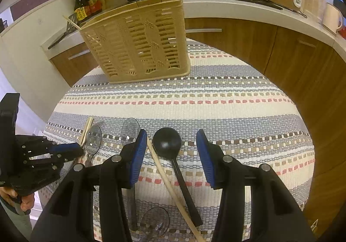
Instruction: Organize utensils
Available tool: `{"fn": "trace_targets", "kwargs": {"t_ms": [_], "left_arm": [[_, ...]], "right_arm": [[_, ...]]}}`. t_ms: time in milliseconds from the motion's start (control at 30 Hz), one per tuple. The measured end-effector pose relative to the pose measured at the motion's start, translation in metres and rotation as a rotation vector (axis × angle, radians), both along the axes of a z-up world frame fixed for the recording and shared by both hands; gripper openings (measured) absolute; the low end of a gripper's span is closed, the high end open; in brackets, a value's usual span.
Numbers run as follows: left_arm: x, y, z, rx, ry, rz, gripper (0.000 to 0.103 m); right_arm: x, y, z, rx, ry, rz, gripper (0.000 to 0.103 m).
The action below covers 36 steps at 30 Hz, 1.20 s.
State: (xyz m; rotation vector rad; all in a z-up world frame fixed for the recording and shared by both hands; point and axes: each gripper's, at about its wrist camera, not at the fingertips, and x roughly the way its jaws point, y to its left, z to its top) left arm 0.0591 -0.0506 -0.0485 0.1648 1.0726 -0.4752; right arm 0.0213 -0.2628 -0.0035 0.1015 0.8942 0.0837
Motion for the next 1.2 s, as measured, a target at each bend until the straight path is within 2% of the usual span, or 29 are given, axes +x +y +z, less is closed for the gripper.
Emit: {"fn": "trace_targets", "kwargs": {"t_ms": [67,133,233,333,400,500,633,667,733,833,967,1067,1200], "left_arm": [[-0.002,0.01,0.006,-0.061,-0.018,0.032,0.0],[-0.003,0.026,0.012,-0.173,-0.008,0.065,0.0],[0.002,0.056,0.01,-0.276,0.03,0.165,0.0],[0.01,0.083,0.0,-0.347,0.092,0.227,0.0],[0.01,0.1,-0.003,-0.364,0.101,0.273,0.0],[0.011,0.115,-0.012,-0.411,0.166,0.296,0.001],[0.009,0.12,-0.009,-0.329,0.137,0.296,0.008],[0.01,0.119,-0.004,-0.296,0.122,0.286,0.017],[0.016,0.121,0.003,-0.269,0.098,0.283,0.03],[0.028,0.115,0.01,-0.265,0.107,0.245,0.033],[0.049,0.105,0.012,-0.229,0.105,0.258,0.047],[0.054,0.09,0.014,-0.159,0.071,0.25,0.049],[0.059,0.074,0.011,-0.107,0.076,0.235,0.05]], "right_arm": [[0.0,-0.002,-0.001,0.005,0.002,-0.002,0.044],[0.0,-0.004,-0.003,0.007,0.004,-0.006,0.044],[0.002,-0.007,-0.006,0.016,0.011,-0.011,0.044],[0.004,-0.009,-0.009,0.033,0.019,-0.016,0.044],[0.005,-0.009,-0.011,0.036,0.021,-0.016,0.044],[0.006,-0.008,-0.015,0.031,0.03,-0.014,0.044],[0.011,-0.01,-0.019,0.047,0.053,-0.008,0.044],[0.012,-0.011,-0.019,0.057,0.061,-0.005,0.044],[0.015,-0.014,-0.019,0.075,0.072,0.0,0.044],[0.019,-0.017,-0.017,0.087,0.087,0.009,0.045],[0.027,-0.017,-0.014,0.081,0.105,0.025,0.049],[0.031,-0.016,-0.012,0.085,0.107,0.033,0.049],[0.038,-0.01,-0.016,0.074,0.141,0.043,0.049]]}}
